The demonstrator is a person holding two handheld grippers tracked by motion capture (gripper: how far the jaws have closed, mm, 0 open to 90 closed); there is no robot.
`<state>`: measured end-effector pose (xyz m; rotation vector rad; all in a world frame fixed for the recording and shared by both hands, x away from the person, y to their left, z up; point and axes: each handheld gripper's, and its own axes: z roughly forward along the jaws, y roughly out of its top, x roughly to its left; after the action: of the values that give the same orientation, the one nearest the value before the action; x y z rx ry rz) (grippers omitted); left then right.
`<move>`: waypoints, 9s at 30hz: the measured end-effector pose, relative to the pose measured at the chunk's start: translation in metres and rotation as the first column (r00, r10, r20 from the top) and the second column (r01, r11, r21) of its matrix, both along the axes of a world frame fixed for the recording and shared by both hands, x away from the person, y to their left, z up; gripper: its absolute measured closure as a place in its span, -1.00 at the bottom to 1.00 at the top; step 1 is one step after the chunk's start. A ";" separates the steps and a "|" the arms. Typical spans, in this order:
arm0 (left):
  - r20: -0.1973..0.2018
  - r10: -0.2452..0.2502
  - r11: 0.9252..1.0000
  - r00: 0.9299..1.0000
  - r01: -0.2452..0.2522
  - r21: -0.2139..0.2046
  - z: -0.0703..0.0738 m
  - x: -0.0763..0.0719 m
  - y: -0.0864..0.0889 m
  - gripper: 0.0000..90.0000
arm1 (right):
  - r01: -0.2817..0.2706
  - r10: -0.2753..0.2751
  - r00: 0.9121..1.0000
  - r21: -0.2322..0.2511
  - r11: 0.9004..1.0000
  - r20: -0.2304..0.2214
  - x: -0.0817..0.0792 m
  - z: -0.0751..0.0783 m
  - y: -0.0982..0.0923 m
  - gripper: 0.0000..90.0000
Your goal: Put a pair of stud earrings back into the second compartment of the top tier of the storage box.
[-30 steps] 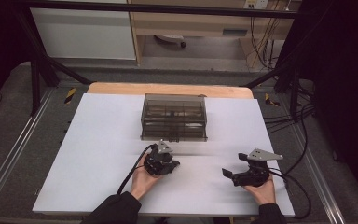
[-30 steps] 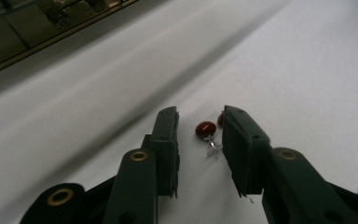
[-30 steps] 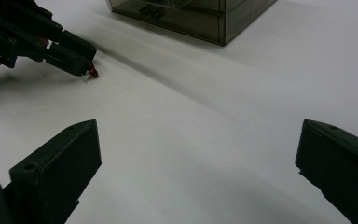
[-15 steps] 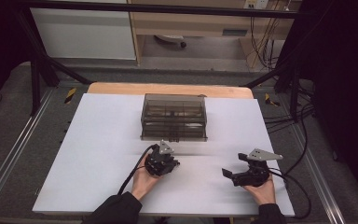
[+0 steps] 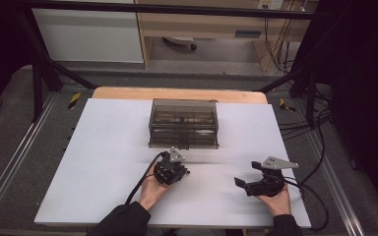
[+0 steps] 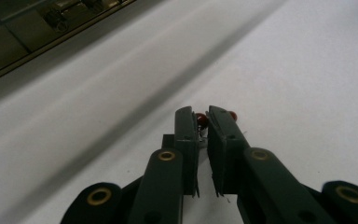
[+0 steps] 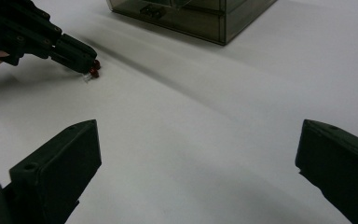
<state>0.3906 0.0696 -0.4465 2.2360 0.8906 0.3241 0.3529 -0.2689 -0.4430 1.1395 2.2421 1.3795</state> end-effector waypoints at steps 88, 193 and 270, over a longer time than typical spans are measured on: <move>0.035 0.054 0.996 0.998 -0.051 -0.079 0.087 0.060 0.005 0.85 | -0.006 0.006 1.000 -0.005 1.000 -0.002 0.000 -0.001 0.000 -0.99; -0.007 -0.008 1.000 1.000 0.008 -0.012 -0.001 -0.004 -0.011 0.71 | -0.005 0.005 1.000 -0.008 1.000 -0.007 0.000 -0.001 0.001 -0.99; 0.052 -0.046 0.997 0.998 0.049 -0.055 0.097 0.000 0.020 0.82 | -0.006 0.005 1.000 -0.010 1.000 -0.010 0.000 -0.001 0.001 -0.99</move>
<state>0.3905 0.0898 -0.3494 2.1842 0.8086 0.3290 0.3532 -0.2676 -0.4443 1.1404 2.2584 1.3658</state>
